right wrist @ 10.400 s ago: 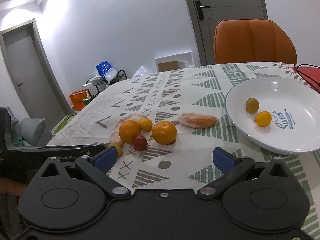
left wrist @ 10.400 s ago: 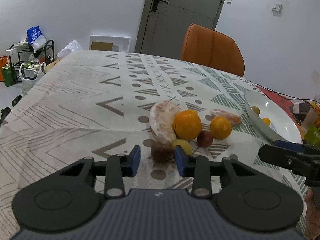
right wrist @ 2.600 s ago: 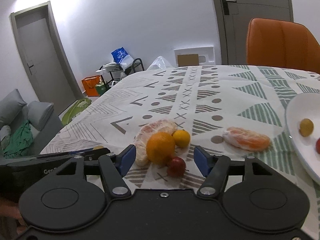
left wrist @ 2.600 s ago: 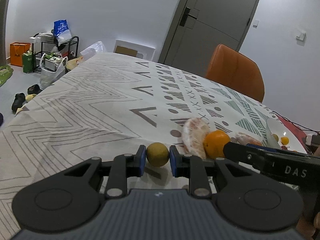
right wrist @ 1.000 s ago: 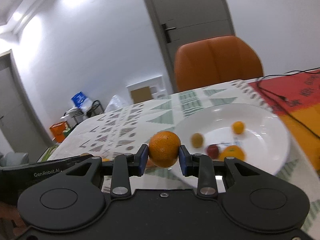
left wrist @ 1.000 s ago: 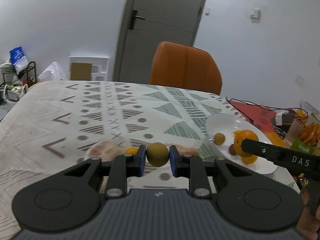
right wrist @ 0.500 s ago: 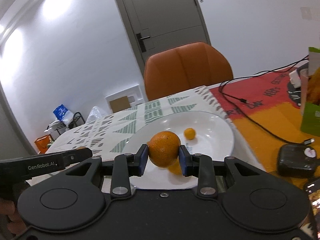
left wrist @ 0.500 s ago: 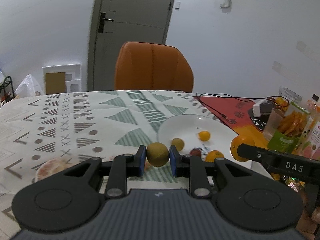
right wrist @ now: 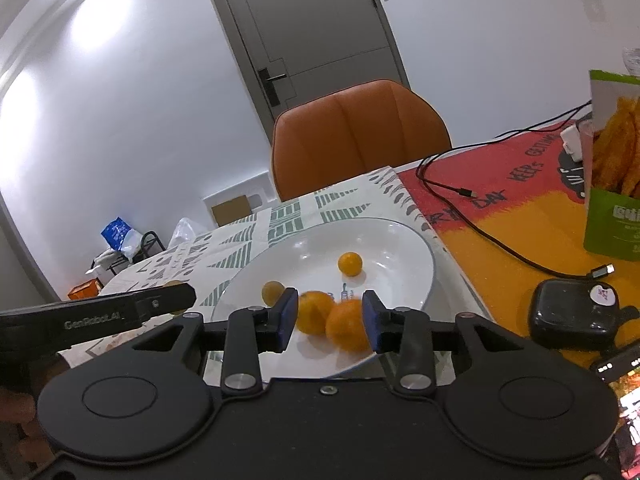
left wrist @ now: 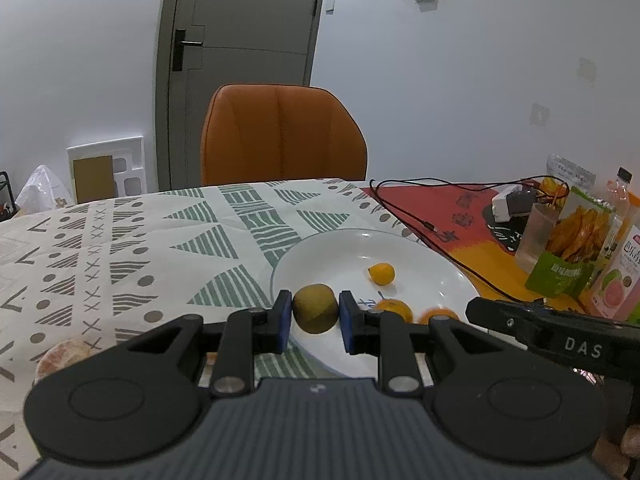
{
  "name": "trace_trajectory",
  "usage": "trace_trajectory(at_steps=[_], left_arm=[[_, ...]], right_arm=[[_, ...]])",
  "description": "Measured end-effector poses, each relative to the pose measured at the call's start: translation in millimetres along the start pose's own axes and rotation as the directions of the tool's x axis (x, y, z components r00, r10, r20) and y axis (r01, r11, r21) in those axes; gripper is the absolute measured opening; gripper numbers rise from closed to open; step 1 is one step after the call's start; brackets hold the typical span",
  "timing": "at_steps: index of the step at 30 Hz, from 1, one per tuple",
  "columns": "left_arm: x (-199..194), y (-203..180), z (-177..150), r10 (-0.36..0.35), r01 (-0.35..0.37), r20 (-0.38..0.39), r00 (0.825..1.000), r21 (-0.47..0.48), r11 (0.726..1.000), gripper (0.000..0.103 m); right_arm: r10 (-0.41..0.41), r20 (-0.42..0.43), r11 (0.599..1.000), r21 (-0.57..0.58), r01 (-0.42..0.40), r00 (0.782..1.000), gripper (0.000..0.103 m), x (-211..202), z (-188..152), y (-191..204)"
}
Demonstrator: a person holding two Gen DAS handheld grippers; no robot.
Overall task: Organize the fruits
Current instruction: 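Carry both fruits over the white plate and open both tools to release them, then move both open tools back toward the remaining fruit on the table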
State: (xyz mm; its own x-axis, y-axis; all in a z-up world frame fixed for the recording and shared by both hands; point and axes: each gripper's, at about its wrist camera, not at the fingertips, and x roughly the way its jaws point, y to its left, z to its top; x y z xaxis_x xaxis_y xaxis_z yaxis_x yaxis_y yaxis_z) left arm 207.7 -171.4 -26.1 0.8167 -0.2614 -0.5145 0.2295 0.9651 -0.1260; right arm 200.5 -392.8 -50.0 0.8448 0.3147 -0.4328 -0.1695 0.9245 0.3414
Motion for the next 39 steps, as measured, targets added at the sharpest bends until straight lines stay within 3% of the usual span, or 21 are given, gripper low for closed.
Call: trace_trajectory(at_steps=[10, 18, 31, 33, 39], left_arm=[[12.3, -19.0, 3.5, -0.036, 0.036, -0.001, 0.999, 0.027, 0.999, 0.024], [10.9, -16.5, 2.8, -0.009, 0.009, -0.008, 1.0, 0.033, 0.999, 0.039], [-19.9, 27.0, -7.6, 0.086, -0.087, -0.004, 0.996, -0.031, 0.996, 0.064], [-26.4, 34.1, -9.4, 0.108, -0.107, 0.002, 0.994, -0.039, 0.993, 0.072], [-44.8, 58.2, -14.8, 0.161, -0.16, 0.017, 0.987, -0.064, 0.985, 0.077]], right_arm=[[-0.001, 0.001, 1.0, 0.014, 0.001, 1.0, 0.038, -6.2, -3.1, -5.4], [0.008, -0.006, 1.0, 0.013, -0.008, 1.0, 0.041, -5.3, -7.3, -2.5], [0.042, -0.037, 0.999, -0.021, -0.043, 0.998, 0.052, 1.2, -16.0, 27.9], [0.052, -0.041, 0.998, -0.027, -0.053, 0.998, 0.053, 2.2, -17.4, 34.0], [0.073, -0.041, 0.996, -0.043, -0.075, 0.996, 0.057, 4.1, -21.1, 52.2]])
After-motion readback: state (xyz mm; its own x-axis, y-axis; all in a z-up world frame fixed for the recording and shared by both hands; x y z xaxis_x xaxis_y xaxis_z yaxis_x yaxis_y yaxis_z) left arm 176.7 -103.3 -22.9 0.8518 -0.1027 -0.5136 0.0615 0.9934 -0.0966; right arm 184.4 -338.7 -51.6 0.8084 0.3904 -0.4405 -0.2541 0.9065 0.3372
